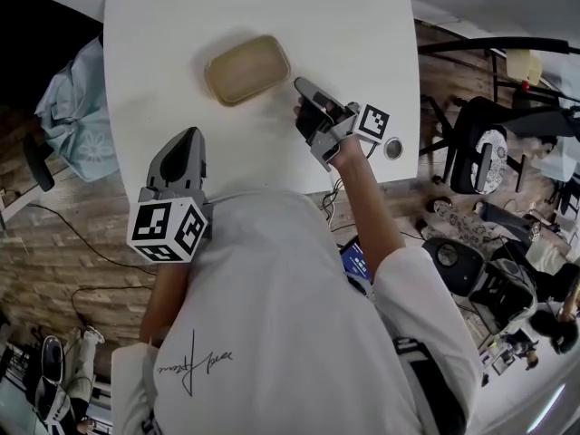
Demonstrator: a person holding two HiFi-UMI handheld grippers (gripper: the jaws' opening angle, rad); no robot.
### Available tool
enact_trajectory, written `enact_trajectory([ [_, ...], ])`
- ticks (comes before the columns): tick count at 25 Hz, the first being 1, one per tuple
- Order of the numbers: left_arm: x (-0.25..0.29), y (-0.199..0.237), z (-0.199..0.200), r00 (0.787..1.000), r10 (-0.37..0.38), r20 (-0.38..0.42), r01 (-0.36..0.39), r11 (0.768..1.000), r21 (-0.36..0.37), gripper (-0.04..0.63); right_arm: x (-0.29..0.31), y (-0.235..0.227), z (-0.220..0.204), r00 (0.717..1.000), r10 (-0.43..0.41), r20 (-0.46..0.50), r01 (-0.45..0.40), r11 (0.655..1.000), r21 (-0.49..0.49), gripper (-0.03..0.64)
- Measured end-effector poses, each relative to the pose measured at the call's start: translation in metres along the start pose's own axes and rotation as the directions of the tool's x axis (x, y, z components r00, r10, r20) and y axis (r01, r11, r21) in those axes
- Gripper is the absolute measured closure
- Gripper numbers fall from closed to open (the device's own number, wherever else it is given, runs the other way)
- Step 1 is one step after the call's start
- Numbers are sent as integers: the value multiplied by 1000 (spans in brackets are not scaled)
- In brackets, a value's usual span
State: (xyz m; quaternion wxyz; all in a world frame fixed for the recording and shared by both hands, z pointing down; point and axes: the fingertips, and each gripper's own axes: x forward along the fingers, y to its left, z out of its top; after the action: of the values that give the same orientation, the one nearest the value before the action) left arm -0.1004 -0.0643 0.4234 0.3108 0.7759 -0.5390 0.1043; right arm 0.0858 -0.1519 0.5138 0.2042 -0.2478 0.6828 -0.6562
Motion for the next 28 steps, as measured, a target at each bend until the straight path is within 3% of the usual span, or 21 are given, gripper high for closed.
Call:
enact_trajectory([
  [28,-11,-4,13,998,-4,60,4,1000,-8,588,-1,38,-1,995,98,29,-98,995,18,606],
])
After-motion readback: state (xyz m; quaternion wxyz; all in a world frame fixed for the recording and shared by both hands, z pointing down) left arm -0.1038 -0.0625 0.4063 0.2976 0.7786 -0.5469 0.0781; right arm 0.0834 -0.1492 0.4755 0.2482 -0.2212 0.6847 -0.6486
